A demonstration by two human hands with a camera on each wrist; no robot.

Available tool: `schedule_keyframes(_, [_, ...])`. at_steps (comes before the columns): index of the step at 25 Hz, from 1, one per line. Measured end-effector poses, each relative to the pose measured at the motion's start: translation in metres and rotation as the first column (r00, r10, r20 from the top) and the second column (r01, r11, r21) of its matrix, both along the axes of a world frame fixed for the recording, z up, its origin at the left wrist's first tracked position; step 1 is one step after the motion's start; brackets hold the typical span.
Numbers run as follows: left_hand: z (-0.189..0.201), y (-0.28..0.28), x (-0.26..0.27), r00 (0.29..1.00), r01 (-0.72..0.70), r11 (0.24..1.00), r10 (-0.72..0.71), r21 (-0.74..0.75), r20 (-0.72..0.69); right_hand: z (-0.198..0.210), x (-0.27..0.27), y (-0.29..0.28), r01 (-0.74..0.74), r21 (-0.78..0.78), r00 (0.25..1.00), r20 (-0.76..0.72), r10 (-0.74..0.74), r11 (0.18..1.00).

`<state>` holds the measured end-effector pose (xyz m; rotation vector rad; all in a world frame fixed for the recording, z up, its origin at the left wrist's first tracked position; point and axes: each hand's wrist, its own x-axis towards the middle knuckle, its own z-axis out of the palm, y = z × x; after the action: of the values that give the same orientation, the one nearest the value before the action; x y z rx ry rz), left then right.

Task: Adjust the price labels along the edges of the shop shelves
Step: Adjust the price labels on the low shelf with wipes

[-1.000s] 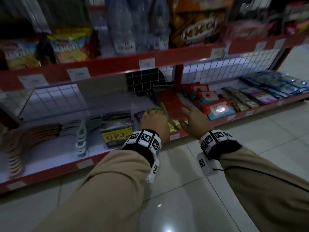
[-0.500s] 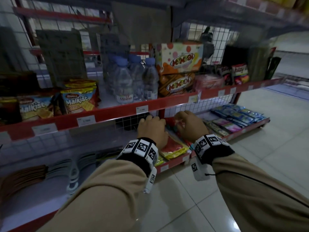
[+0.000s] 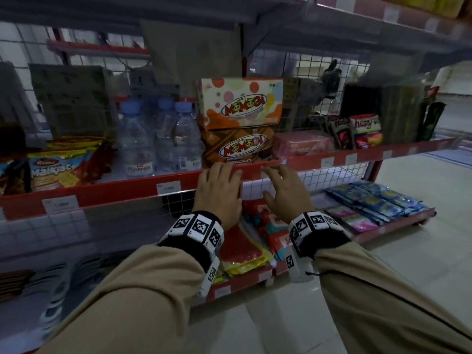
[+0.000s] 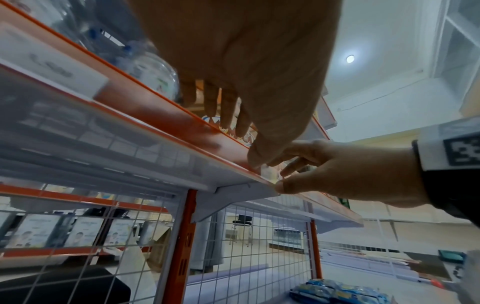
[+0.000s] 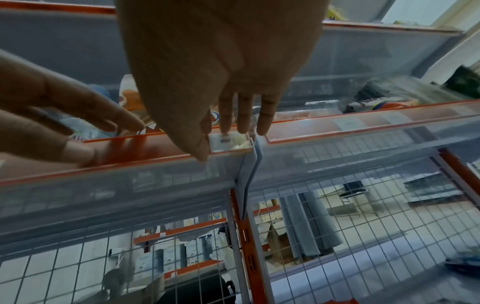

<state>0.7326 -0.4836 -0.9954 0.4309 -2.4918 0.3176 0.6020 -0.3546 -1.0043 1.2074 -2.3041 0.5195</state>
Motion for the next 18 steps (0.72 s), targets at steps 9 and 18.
schedule_keyframes(9, [0.005,0.023,-0.063,0.933,-0.316,0.945,0.326,0.086,-0.155,-0.011,-0.054,-0.008,-0.203,-0.137,0.962,-0.21,0.172,0.969])
schedule_keyframes(18, [-0.004,0.05,-0.068,0.922,-0.315,0.947,0.321,0.063,-0.217,0.013,-0.063,-0.011,-0.25,-0.09,0.959,-0.163,0.234,0.964])
